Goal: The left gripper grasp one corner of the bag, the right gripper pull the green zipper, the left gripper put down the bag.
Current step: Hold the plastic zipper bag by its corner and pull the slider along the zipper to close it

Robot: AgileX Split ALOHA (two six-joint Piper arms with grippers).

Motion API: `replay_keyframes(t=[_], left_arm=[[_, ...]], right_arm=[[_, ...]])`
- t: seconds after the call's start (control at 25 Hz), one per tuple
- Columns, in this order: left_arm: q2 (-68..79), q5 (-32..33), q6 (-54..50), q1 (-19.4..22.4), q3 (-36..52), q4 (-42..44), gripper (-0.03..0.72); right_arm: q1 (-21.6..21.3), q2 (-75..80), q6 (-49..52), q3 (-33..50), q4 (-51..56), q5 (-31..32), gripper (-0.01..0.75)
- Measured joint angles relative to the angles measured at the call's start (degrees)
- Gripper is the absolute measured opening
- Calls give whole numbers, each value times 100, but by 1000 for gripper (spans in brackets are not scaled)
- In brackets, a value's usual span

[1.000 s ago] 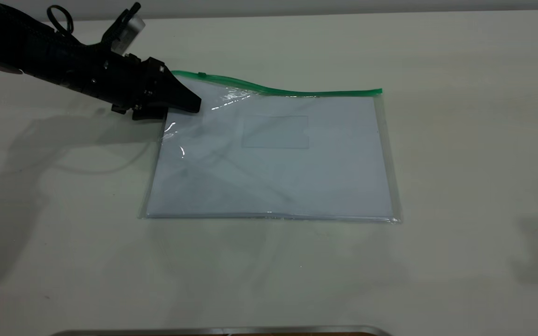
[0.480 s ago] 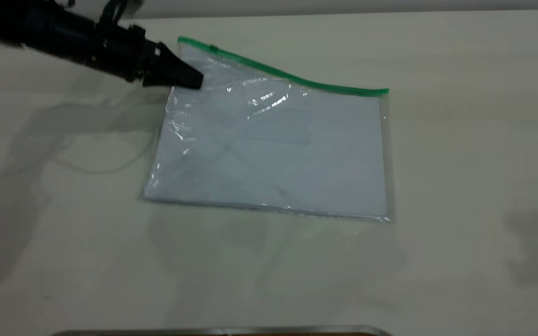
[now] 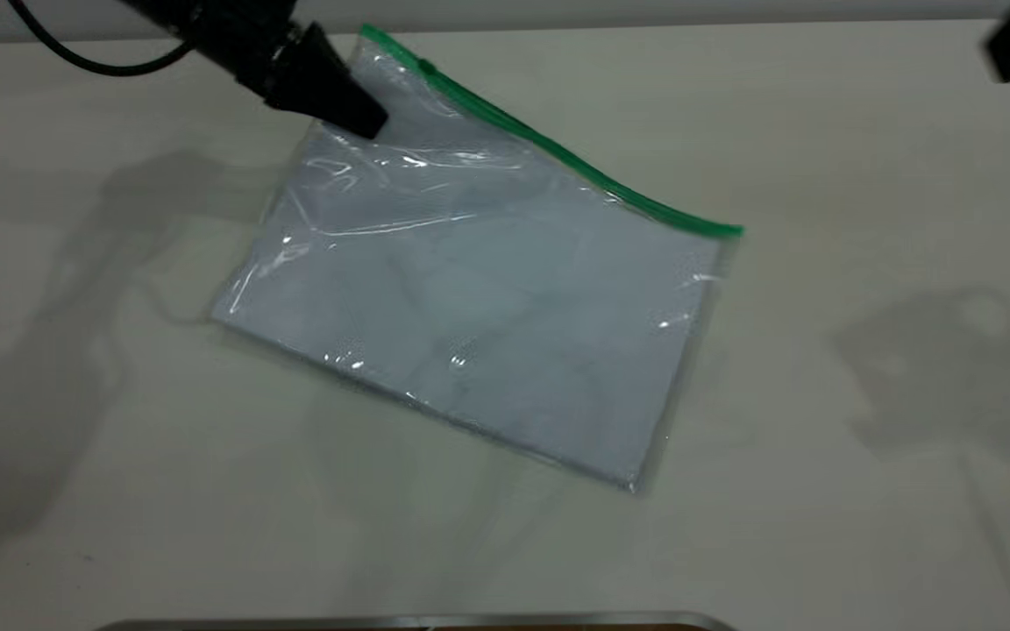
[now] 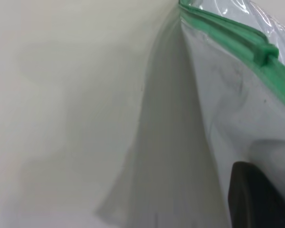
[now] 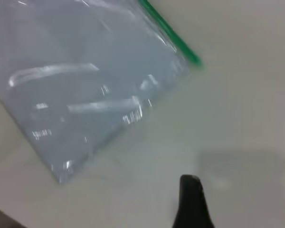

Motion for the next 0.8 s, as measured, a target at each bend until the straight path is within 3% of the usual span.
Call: replay_keyframes(t=[0.32,0.8], left_arm=[[0,-30,1556,-596,-174,115,51],[0,-84,2263,-1083,-174,121,51]], right_arm=[[611,1736,-2469,-1203,1882,210,579],[1249,3551,-3244,-2548,2466,758,579]])
